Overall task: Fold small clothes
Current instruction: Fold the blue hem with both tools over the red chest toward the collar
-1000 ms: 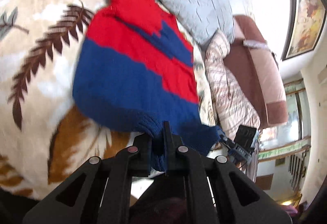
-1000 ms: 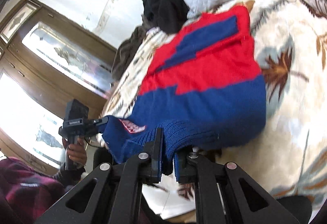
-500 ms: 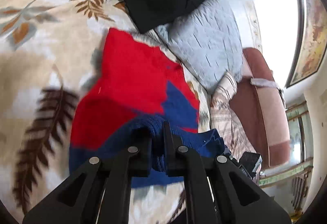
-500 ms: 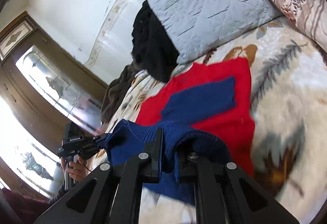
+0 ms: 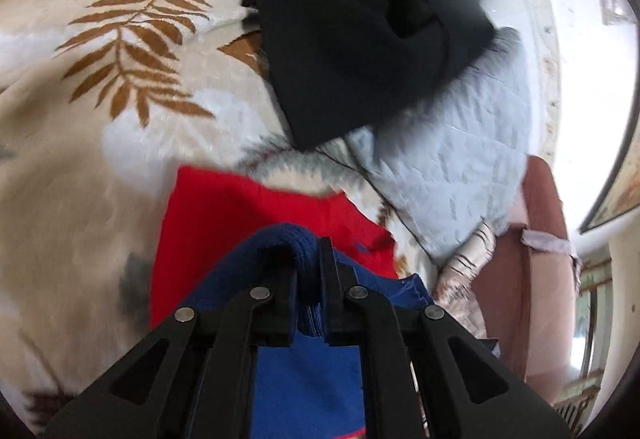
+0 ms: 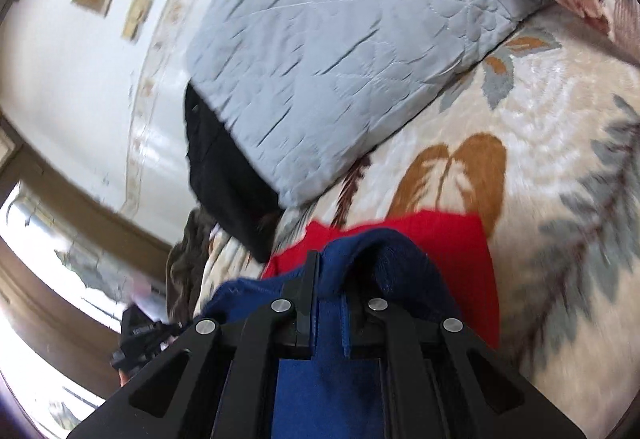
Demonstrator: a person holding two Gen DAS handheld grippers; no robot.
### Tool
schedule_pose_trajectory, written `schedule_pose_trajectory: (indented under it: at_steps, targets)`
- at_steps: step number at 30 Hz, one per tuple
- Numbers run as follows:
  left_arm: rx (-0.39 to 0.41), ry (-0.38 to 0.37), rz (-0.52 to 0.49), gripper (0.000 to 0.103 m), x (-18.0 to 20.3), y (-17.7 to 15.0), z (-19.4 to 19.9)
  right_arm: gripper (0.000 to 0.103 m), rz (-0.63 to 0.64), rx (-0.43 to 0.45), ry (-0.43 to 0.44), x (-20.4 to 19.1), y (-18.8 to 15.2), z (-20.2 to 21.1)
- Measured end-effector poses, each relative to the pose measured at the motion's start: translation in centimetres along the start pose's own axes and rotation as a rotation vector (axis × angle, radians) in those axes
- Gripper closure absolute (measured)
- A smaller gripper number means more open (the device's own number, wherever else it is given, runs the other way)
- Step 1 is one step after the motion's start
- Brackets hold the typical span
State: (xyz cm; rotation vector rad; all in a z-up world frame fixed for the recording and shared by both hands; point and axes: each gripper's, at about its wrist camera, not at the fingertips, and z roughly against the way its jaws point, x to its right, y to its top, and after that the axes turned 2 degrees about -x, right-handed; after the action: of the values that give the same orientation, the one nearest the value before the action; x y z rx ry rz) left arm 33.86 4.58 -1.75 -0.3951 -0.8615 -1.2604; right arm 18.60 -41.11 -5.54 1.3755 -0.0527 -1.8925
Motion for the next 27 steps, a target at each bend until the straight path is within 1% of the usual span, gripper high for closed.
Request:
schedule_pose_trajectory:
  at_steps: [4,5,7,8,9,10,11,12,13,14,15,16,17,18,19,21,22,23,24,25,26,27]
  targets:
    - [-0.028,0.053,0.044,0.096,-1.5,1.3,-2.4,0.096,-0.066,-0.007,-0.066,1.9,1.0,-2.0]
    - [-0.036,0.049,0.068,0.096,-1.9,1.6,-2.8,0.090,-0.097,-0.009,-0.082,2.5,1.2,-2.3]
    - [-0.052,0.019,0.119,0.096,-2.3,2.0,-2.7,0.089,-0.138,0.003,-0.068,3.0,1.7,-1.8]
    - [-0.055,0.000,0.131,0.096,-2.3,2.1,-2.4,0.089,-0.155,0.036,-0.049,3.2,2.0,-0.8]
    - [-0.055,-0.034,0.139,0.096,-2.2,2.2,-1.8,0.086,-0.161,0.081,-0.015,3.3,2.3,0.4]
    - [-0.046,-0.078,0.135,0.096,-2.0,2.3,-0.9,0.082,-0.162,0.112,-0.002,3.4,2.6,1.4]
    - [-0.035,-0.103,0.123,0.093,-1.7,2.3,-0.3,0.068,-0.158,0.141,-0.014,3.6,2.8,2.4]
    - [-0.029,-0.108,0.084,0.091,-1.2,2.0,0.3,0.057,-0.145,0.146,-0.058,3.7,3.0,3.0]
    - [-0.030,-0.091,0.052,0.088,-0.9,1.8,0.5,0.056,-0.127,0.132,-0.104,3.7,3.1,3.1]
    - [-0.030,-0.066,0.017,0.083,-0.5,1.5,0.6,0.056,-0.096,0.090,-0.155,3.7,3.1,2.8]
    - [-0.023,-0.030,-0.015,0.079,-0.2,1.3,0.6,0.056,-0.073,0.052,-0.186,3.7,3.0,2.2]
    - [0.000,0.001,-0.042,0.073,0.0,0.9,0.9,0.056,-0.048,0.017,-0.213,3.5,2.7,1.6]
    - [0.019,0.009,-0.053,0.067,0.0,0.6,1.1,0.056,-0.013,-0.013,-0.236,3.1,2.4,0.8]
    - [0.026,0.002,-0.048,0.066,-0.1,0.5,1.2,0.056,0.021,-0.024,-0.253,2.6,2.1,0.3]
    - [0.035,-0.038,-0.024,0.066,-0.5,0.3,1.6,0.056,0.051,-0.024,-0.261,2.3,1.7,0.0]
    - [0.048,-0.079,-0.008,0.065,-0.7,0.5,2.1,0.056,0.113,-0.016,-0.281,1.2,1.3,-0.7]
    - [0.052,-0.068,-0.021,0.061,-0.5,0.5,2.0,0.056,0.133,-0.017,-0.294,0.9,1.1,-1.0]
    - [0.049,-0.040,-0.046,0.055,-0.2,0.5,1.7,0.056,0.156,-0.030,-0.319,0.7,1.0,-1.5]
    - [0.037,0.003,-0.081,0.055,0.3,0.4,1.2,0.060,0.170,-0.053,-0.350,0.6,1.0,-1.9]
    - [0.015,0.045,-0.120,0.055,0.7,0.1,0.5,0.069,0.189,-0.074,-0.381,0.5,0.9,-2.4]
    - [-0.003,0.069,-0.146,0.055,1.0,-0.1,-0.2,0.089,0.229,-0.083,-0.405,0.3,0.9,-2.4]
    - [-0.016,0.099,-0.172,0.055,1.3,-0.5,-0.8,0.089,0.253,-0.077,-0.405,0.1,0.9,-2.2]
